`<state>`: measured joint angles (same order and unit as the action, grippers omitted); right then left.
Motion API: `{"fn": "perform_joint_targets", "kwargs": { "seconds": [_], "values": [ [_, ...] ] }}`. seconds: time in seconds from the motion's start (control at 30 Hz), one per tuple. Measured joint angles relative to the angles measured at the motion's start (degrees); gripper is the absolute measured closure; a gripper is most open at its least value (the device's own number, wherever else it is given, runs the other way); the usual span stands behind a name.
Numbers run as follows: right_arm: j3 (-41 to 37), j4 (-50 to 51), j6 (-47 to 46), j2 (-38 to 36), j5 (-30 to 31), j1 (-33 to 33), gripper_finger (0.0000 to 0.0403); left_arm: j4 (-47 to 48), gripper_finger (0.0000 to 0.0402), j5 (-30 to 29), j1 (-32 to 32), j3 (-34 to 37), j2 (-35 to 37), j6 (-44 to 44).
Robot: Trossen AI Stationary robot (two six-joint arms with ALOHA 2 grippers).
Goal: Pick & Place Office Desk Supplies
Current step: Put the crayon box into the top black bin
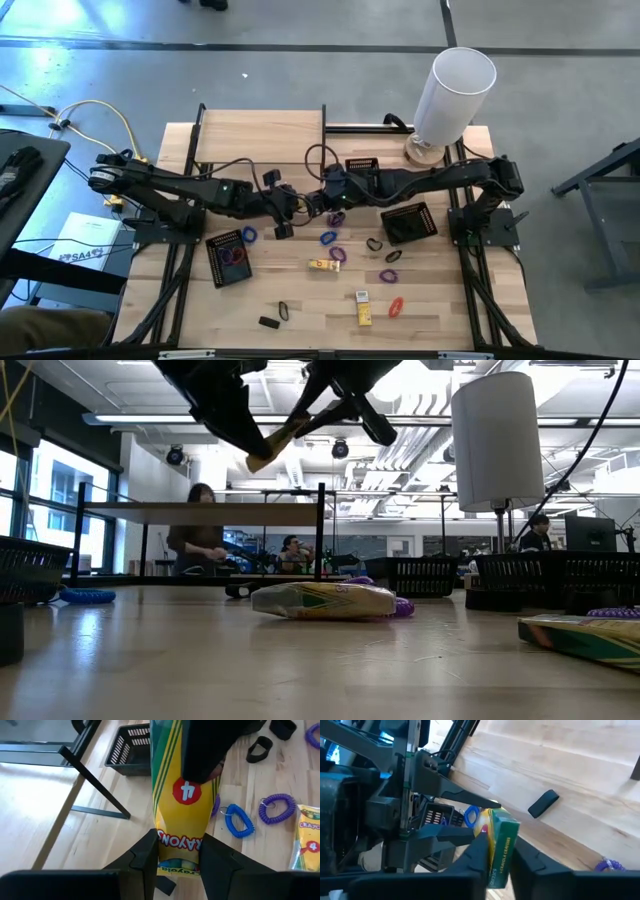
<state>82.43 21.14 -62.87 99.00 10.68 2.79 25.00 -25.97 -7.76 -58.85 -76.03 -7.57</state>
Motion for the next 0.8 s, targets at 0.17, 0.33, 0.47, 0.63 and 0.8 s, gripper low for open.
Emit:
{"fn": "perform_joint_targets", "kwargs": {
  "seconds": [0.17,0.33,0.47,0.63,0.8],
  "values": [
    [0.0,0.1,0.3,0.0,-0.4,0.0,0.0379,0.0,0.0291,0.0,-0.3,0.0,0.0,0.3],
    [0.0,0.5,0.6,-0.1,-1.5,0.0,0.0377,-0.2,0.0274,0.8,-0.3,0.0,0.0,0.3],
    [0.0,1.3,1.5,-0.1,-2.2,0.2,0.0381,-1.2,0.0237,1.2,-0.4,0.0,0.0,1.0],
    [0.1,3.4,1.7,-0.1,-1.8,0.6,0.0381,-1.5,0.0201,1.2,-0.4,0.0,0.0,1.6],
    [0.0,13.4,2.0,-2.2,2.0,1.2,0.0382,-1.3,0.0195,1.6,-1.0,0.0,0.0,-0.2]
  ]
}}
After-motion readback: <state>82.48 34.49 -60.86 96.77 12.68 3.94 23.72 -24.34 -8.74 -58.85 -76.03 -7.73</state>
